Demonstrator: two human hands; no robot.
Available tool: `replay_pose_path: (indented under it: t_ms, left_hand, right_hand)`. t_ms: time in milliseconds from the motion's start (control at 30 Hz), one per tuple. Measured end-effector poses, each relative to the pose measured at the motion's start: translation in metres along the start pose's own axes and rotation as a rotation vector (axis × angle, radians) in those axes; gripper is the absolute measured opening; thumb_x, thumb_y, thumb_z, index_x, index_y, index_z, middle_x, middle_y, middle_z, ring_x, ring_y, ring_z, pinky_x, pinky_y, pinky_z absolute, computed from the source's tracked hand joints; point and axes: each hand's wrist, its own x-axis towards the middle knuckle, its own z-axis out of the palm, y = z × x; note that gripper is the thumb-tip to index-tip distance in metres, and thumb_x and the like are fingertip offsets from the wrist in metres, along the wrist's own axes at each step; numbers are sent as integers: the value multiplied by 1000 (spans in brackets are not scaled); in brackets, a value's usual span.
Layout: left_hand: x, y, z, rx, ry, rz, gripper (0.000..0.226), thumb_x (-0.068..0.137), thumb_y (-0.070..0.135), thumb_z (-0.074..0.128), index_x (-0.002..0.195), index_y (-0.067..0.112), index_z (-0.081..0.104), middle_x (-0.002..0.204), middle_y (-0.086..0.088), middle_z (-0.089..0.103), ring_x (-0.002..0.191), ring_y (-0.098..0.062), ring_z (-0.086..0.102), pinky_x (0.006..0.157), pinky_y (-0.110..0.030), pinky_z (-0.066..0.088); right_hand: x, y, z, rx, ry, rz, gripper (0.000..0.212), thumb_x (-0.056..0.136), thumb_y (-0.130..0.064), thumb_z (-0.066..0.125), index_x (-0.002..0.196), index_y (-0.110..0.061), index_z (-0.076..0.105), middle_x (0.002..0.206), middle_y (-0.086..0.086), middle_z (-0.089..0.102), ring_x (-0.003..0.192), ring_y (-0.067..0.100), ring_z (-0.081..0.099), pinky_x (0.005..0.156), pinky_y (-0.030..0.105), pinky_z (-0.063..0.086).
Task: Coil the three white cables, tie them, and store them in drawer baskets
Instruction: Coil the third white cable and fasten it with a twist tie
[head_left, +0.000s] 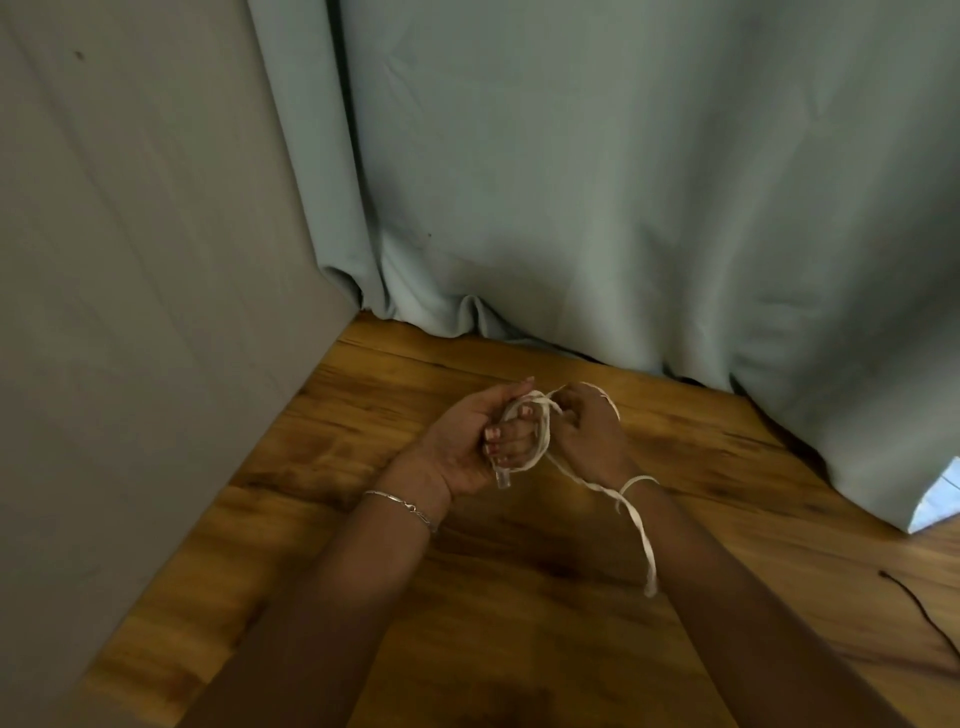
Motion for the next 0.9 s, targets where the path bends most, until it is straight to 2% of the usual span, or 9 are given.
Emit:
replay_pose_path:
  t_ms: [133, 267, 400, 467, 533, 567, 700, 800, 900]
  left_hand:
    - [-1, -1, 3, -1, -18, -19, 39, 100, 31, 29, 71, 11, 45, 36, 7, 37, 29, -4, 32, 35, -16, 25]
    - [3, 5, 11, -66, 31, 69, 39, 100, 31, 31, 70, 11, 45, 36, 6, 36, 30, -4, 32, 34, -15, 27]
    - [8, 3, 13, -204, 142, 161, 44, 100, 34, 31, 67, 10, 50, 38, 4, 39, 33, -5, 36, 37, -15, 30]
    - [11, -1, 14, -250, 187, 202, 47, 100, 34, 32, 66, 9, 53, 40, 3, 42, 34, -6, 40, 37, -16, 35]
    - [11, 0, 18, -299, 204, 250, 44, 98, 34, 36, 67, 9, 56, 42, 2, 45, 36, -7, 45, 39, -17, 40]
    - [10, 2, 18, -320, 219, 280, 41, 95, 33, 39, 68, 8, 57, 44, 2, 47, 37, -8, 47, 40, -18, 42]
    - [10, 16, 11, -354, 294, 350, 37, 99, 30, 40, 79, 6, 59, 56, 1, 58, 46, -8, 55, 51, -18, 49]
    - [17, 15, 0, -304, 435, 340, 31, 97, 32, 45, 85, 9, 61, 61, 3, 63, 49, -6, 56, 72, -20, 47]
    - [22, 12, -5, -263, 552, 333, 33, 99, 35, 42, 88, 10, 60, 58, 5, 64, 52, -4, 54, 62, -20, 44]
  right_hand:
    - [-1, 9, -5, -341, -34, -136, 17, 80, -29, 63, 92, -18, 64, 86, 2, 65, 81, 22, 61, 68, 28, 41]
    - [-16, 28, 2, -173, -399, 153, 52, 97, -15, 47, 147, -15, 28, 142, 12, 46, 126, 28, 49, 95, 31, 41]
    - [-27, 21, 3, -52, -328, -42, 54, 99, -29, 44, 148, -35, 21, 146, -7, 40, 131, 10, 42, 105, 26, 37]
    - [-26, 13, 1, 28, -281, -68, 53, 98, -28, 43, 144, -44, 23, 117, -12, 58, 98, 2, 57, 85, 21, 45]
    - [-31, 5, -1, -40, -330, -116, 49, 96, -26, 44, 137, -49, 29, 84, -8, 62, 63, 5, 55, 58, 20, 45]
    - [-35, 5, -1, -83, -371, -130, 44, 95, -28, 47, 131, -49, 35, 87, -7, 63, 64, 5, 56, 57, 18, 44]
    - [-63, 4, 1, -326, -375, -227, 29, 94, -34, 49, 122, -35, 54, 124, -8, 57, 110, 14, 56, 90, 21, 42]
    - [-73, 5, 15, -418, -463, -187, 38, 99, -30, 44, 136, -27, 47, 136, -1, 51, 123, 18, 49, 102, 23, 33]
    - [-73, 21, 36, -669, -714, -158, 40, 103, -21, 35, 143, -17, 38, 142, 8, 46, 127, 23, 46, 108, 29, 29]
